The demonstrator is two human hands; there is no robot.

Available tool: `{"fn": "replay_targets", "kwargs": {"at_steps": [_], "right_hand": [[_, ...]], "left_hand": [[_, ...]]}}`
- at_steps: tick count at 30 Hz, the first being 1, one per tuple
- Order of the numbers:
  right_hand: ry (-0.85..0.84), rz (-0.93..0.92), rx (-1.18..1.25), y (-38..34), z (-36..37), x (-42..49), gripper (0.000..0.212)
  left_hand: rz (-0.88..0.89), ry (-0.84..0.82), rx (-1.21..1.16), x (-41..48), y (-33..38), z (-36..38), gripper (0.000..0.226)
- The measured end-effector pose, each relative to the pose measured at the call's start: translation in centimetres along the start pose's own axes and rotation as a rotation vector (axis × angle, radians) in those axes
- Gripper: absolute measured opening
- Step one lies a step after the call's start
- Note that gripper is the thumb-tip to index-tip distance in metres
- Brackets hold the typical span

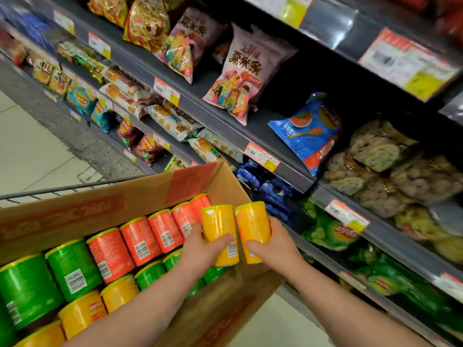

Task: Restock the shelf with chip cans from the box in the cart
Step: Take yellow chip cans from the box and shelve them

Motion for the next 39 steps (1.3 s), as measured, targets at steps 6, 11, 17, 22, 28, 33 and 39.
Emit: {"fn": "replay_targets", "kwargs": {"at_steps": [6,11,17,22,28,33,39], "right_hand": [[0.166,-0.022,0.186,3.5,-4.9,-7.3,0.045],[0.306,0.028,0.278,9.2,-8.2,-15.6,0.051],[0.507,0.125,0.373,17.6,-11.2,-27.7,0.050],[0.670,0.177,0.439,23.7,-13.0,-37.3,0.047],[0.818,0.252,0.523,29.7,-13.7,-46.2,0.045],[0.897,0.277,0.555,32.9,-14.4,-50.7,0.046],[0.934,0.254,0.610,34.8,-16.4,-52.0,0.048]], "left_hand": [[0.098,-0.121,0.077,-5.5,1.8,4.8,0.065],[0.159,-0.218,0.167,-12.0,0.8,10.2,0.080],[0.237,-0.413,0.309,-21.4,-1.6,18.1,0.063],[0.312,-0.570,0.366,-29.1,-4.0,24.3,0.052],[0.374,-0.723,0.412,-36.7,-6.5,30.1,0.048],[0.385,-0.803,0.463,-40.8,-7.9,33.7,0.057],[0.414,-0.865,0.493,-43.2,-7.2,37.3,0.050]]}}
Point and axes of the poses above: each hand's wrist, its own x-axis towards the middle knuckle, its own z-axis out of the palm, y = z × x, the point moved 5 cm from there along x, towards the middle knuckle, and after that the axes turned 4 degrees about -z, right-handed, at the moved point
